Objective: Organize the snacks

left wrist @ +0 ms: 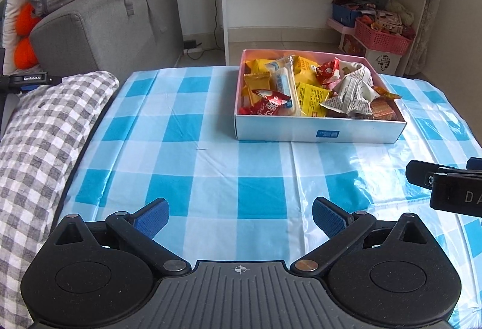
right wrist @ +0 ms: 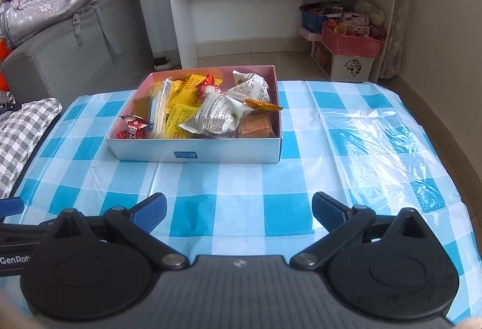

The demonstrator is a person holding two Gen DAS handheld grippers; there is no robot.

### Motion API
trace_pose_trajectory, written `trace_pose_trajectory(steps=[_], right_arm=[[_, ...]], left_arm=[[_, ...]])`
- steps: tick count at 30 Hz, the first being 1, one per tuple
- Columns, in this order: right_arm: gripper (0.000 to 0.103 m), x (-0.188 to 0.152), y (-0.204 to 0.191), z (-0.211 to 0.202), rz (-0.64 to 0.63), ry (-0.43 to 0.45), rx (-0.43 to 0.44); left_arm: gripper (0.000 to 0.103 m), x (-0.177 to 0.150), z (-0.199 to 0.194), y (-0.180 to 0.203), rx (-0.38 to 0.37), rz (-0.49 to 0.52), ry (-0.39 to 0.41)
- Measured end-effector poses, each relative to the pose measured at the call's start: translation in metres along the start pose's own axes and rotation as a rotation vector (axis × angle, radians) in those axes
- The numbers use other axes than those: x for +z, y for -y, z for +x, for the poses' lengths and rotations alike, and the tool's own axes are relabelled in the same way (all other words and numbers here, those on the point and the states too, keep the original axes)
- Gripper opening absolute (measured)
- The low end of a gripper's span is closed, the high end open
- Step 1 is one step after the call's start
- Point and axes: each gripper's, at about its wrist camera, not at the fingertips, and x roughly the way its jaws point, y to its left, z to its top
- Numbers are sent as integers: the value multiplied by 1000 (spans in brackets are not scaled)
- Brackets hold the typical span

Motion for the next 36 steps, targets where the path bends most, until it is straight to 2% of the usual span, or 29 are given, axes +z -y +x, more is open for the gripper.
trace_pose_trajectory(steps=[8,36], right_arm=[[103,-2,-3,6,3,-34,7],[103,-4,-7,6,-7,-47,10]], left_arm=[[102,-1,0,1,-2,-4,-3],[102,-2,-3,2,-2,-3,-2]])
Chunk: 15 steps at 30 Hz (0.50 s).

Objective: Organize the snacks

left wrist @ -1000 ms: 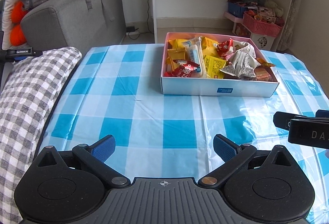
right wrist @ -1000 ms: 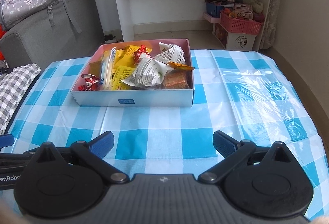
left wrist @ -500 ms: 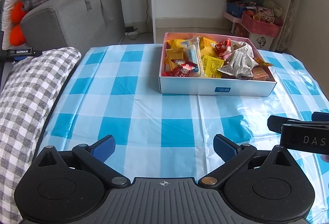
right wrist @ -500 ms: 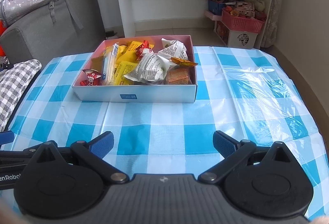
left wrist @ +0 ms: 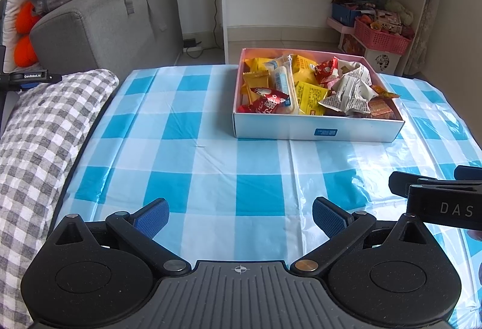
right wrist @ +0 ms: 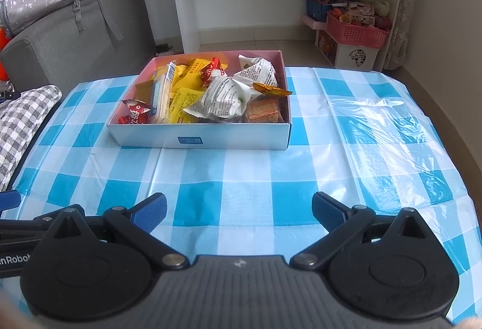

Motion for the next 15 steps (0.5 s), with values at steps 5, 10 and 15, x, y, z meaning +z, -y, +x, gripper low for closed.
trace_pose_trajectory(steps=[5,10,15], right_arm=[[103,0,0,0,2,0,2],[103,0,-1,-1,-4,0,4],[103,0,-1,-1,-2,0,2]], left_arm=[[102,0,0,0,0,0,-1],[102,0,0,0,0,0,-1],[102,0,0,0,-1,0,0]])
